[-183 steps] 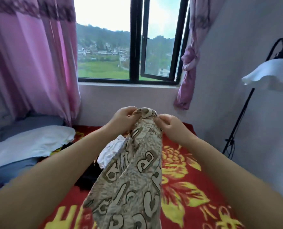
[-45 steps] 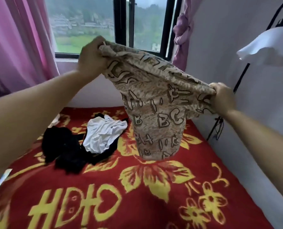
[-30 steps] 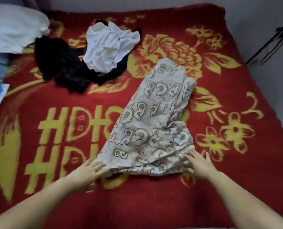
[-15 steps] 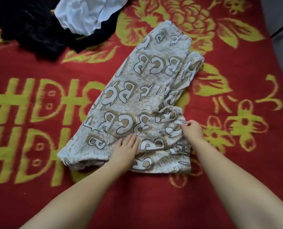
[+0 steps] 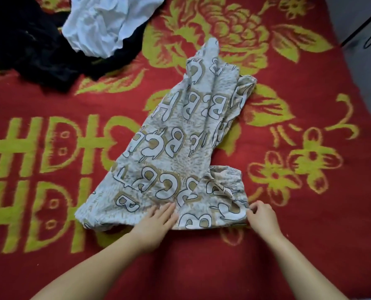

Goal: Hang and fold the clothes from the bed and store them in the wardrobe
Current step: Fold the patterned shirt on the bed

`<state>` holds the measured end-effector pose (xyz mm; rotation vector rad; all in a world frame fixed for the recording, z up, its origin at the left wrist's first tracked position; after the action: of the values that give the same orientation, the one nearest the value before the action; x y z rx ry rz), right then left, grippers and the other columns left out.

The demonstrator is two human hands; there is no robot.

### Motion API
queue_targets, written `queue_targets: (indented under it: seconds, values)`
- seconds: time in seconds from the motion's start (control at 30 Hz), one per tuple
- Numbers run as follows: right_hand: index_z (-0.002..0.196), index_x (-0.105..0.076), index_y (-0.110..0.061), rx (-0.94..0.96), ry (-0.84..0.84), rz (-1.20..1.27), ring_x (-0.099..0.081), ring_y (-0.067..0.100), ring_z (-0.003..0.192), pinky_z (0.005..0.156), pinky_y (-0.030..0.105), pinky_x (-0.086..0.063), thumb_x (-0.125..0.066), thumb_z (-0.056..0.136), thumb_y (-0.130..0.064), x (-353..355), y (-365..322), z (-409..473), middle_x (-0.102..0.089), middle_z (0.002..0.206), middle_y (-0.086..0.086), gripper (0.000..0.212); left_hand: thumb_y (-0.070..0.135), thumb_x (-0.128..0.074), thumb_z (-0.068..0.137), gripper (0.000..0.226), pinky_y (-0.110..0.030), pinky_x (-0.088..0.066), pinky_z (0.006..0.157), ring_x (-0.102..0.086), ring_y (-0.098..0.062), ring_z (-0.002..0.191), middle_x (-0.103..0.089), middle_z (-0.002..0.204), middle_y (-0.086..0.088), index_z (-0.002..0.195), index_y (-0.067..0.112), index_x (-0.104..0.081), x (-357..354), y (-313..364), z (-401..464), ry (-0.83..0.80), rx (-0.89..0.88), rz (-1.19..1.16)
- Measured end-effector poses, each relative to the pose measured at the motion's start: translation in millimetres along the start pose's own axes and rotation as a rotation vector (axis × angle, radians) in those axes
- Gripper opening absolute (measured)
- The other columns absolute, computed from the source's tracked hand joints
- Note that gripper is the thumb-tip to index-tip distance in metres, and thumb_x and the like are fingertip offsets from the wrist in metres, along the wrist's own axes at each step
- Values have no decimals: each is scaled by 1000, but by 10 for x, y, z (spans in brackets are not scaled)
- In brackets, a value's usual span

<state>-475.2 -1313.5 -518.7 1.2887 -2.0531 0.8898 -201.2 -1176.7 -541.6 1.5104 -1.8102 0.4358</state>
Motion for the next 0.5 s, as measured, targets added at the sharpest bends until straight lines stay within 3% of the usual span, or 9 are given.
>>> queue_targets:
  seconds: [0.1, 0.17, 0.23, 0.27, 0.33, 0.37, 0.47, 0.5]
  values:
    - [135, -39, 1, -75, 83, 209, -48, 38, 120, 101, 41, -36, -66, 87, -36, -116, -48, 35, -55, 124, 22, 67, 27, -36, 96, 72, -50, 11, 115, 21, -29, 145, 23, 156, -14, 152, 16, 8, -131, 48, 62, -19, 7, 39]
    - [140, -31, -3, -121, 38, 286, -50, 37, 120, 94, 38, -39, -62, 87, -47, -192, -112, 62, -56, 126, 19, 75, 40, -36, 97, 71, -52, 10, 115, 18, -28, 146, 20, 157, -13, 153, 20, 3, -130, 50, 9, -19, -25, 33]
    - [133, -40, -5, -192, -26, 298, -54, 34, 116, 82, 34, -37, -61, 87, -50, -255, -115, 84, -58, 122, 16, 67, 47, -39, 96, 68, -55, 4, 115, 6, -27, 148, 6, 160, -12, 153, 25, -9, -27, 8, -66, 92, -98, 41]
    - [126, -47, -5, -205, -60, 305, -57, 33, 112, 80, 34, -38, -62, 88, -47, -273, -129, 78, -60, 118, 14, 59, 49, -46, 93, 68, -57, -6, 114, -9, -27, 147, -10, 159, -11, 152, 26, -21, 66, -32, -106, 218, -121, 77]
    - [108, -64, -3, -184, -83, 401, -64, 31, 97, 81, 37, -47, -63, 89, -31, -264, -215, 71, -68, 105, 12, 33, 51, -63, 81, 70, -61, -28, 106, -33, -27, 139, -38, 150, -11, 143, 25, -43, 256, -232, -190, 381, 1, 79]
    - [98, -68, -5, -173, -81, 487, -66, 30, 87, 81, 39, -50, -62, 90, -22, -233, -289, 49, -71, 96, 13, 20, 52, -65, 80, 74, -64, -26, 104, -28, -28, 141, -34, 152, -11, 144, 25, -40, 313, -394, -216, 410, 115, 40]
    - [85, -68, -12, -43, -11, 708, -66, 28, 76, 74, 38, -51, -57, 89, -12, -43, -688, -83, -72, 84, 10, 12, 61, -30, 94, 74, -66, 4, 109, 26, -25, 142, 27, 154, -2, 146, 35, 15, 7, -961, -260, 306, 432, -127]
    - [84, -68, -15, 64, -9, 730, -67, 28, 80, 75, 37, -51, -58, 89, -14, 33, -930, -160, -73, 85, 8, 11, 63, -24, 94, 72, -65, 6, 109, 31, -24, 141, 36, 150, 0, 142, 37, 24, -128, -1071, -284, 217, 473, -160]
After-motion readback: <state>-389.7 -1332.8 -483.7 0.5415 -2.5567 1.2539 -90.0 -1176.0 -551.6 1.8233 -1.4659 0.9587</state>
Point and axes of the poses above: each hand's wrist, its own z-axis towards the middle knuckle, its own x-axis out of the back of the hand, y = z × x, the point moved 5 cm from there along z, towards the middle knuckle
